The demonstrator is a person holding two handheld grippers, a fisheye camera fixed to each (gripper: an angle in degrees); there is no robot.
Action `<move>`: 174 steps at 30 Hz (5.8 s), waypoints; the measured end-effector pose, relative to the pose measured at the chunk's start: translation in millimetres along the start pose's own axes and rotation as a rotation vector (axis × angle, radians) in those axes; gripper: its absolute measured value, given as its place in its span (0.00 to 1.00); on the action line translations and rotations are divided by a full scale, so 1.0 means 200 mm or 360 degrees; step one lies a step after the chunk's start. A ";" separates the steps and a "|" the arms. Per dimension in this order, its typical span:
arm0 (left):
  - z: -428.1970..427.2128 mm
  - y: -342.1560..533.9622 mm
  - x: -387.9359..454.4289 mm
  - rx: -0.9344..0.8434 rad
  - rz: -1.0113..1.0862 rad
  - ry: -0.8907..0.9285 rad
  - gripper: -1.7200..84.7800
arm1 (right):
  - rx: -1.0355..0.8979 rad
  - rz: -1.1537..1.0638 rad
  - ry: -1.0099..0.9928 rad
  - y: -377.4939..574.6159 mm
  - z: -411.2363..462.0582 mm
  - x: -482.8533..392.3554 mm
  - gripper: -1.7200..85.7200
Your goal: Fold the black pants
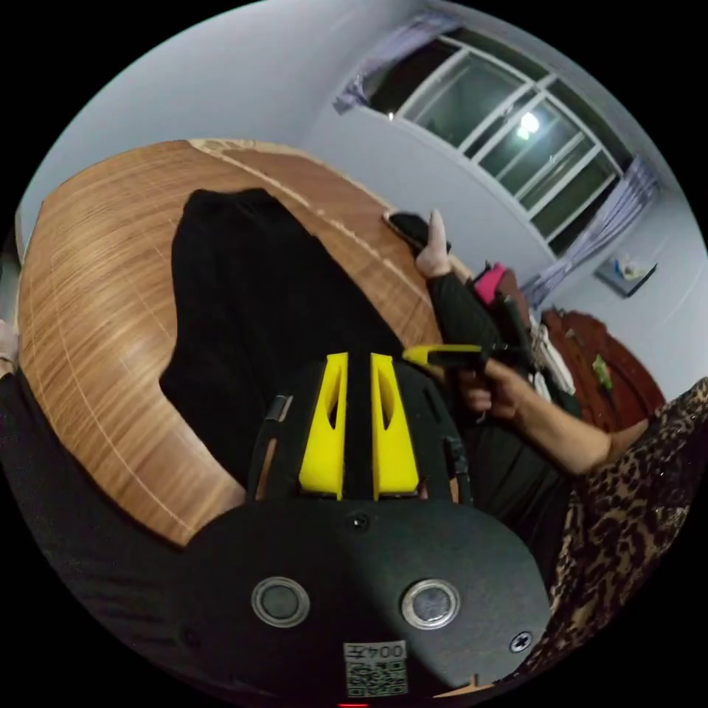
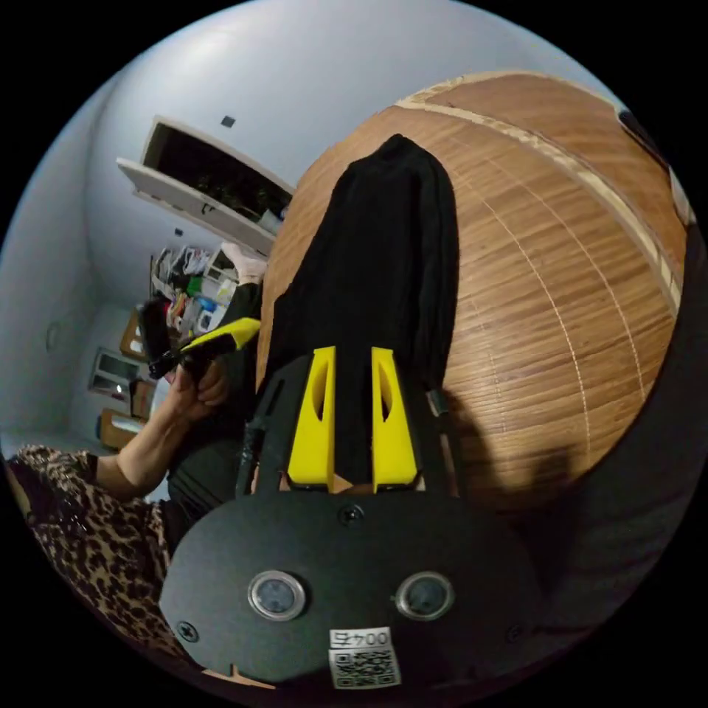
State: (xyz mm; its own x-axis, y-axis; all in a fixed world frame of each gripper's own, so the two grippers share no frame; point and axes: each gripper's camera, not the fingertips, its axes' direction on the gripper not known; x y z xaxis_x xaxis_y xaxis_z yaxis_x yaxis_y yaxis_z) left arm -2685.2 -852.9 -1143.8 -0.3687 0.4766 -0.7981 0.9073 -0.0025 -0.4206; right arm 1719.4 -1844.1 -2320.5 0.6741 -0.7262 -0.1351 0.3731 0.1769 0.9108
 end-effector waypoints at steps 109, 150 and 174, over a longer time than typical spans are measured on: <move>-0.83 0.58 -0.63 0.0501 -0.0763 0.0005 0.03 | -0.1601 -0.1758 0.0614 -2.26 0.64 -2.39 0.07; -0.57 0.62 -0.88 0.0207 -0.0938 0.0190 0.21 | 0.0020 0.0086 -0.0087 -0.82 -0.39 0.22 0.18; -0.27 0.38 -0.89 -0.0155 -0.0907 0.0197 0.08 | -0.0421 -0.0100 0.0156 -0.31 -0.24 0.30 0.08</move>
State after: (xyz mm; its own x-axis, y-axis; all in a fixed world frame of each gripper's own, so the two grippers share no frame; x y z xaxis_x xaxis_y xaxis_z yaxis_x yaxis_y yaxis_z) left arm -2538.5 -890.8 -1010.0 -0.7824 0.4780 -0.3992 0.5896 0.3620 -0.7221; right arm 1768.4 -1866.4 -2403.3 0.6979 -0.6760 -0.2366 0.5606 0.3099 0.7679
